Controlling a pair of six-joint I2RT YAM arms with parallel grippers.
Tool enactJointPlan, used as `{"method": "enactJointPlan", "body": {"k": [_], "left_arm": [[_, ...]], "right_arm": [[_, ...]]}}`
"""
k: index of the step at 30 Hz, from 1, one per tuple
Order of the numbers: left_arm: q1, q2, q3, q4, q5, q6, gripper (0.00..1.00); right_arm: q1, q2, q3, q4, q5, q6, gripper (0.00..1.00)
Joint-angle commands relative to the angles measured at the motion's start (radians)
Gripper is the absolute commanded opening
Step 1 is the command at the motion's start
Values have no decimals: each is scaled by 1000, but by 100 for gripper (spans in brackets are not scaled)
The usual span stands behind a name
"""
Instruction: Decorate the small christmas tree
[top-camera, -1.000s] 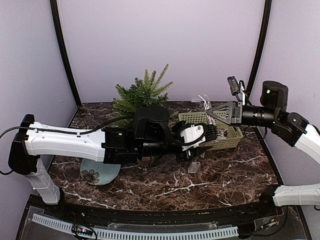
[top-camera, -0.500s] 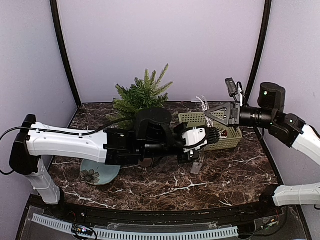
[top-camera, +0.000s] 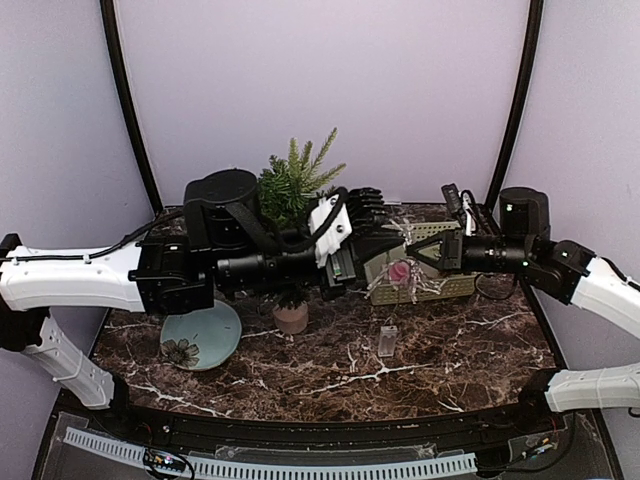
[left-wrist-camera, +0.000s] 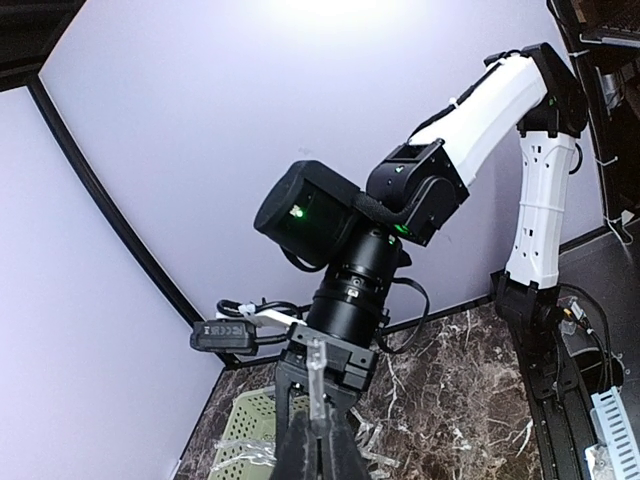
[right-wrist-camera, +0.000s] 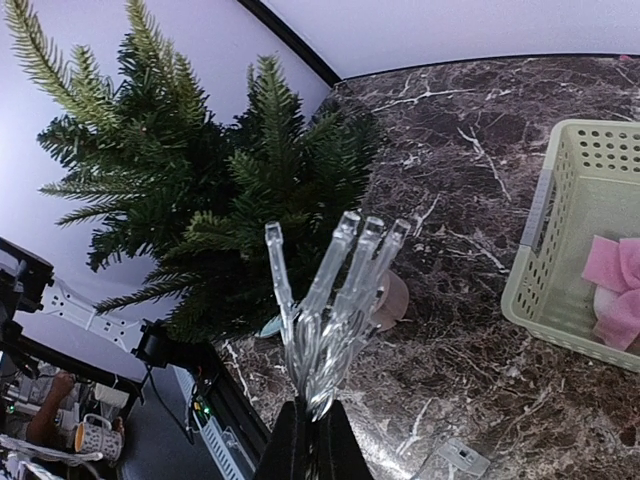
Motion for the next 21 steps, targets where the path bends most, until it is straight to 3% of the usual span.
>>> {"method": "enactJointPlan", "body": {"k": [1,21], "left_arm": [[-4,-67,-25,22,-11,-43,0],[-4,-171,-10,34,-75,-69,0]], "right_arm": [[5,0,-31,5,86,-35,0],[-30,-68,-182,19,182,-66,0]]}}
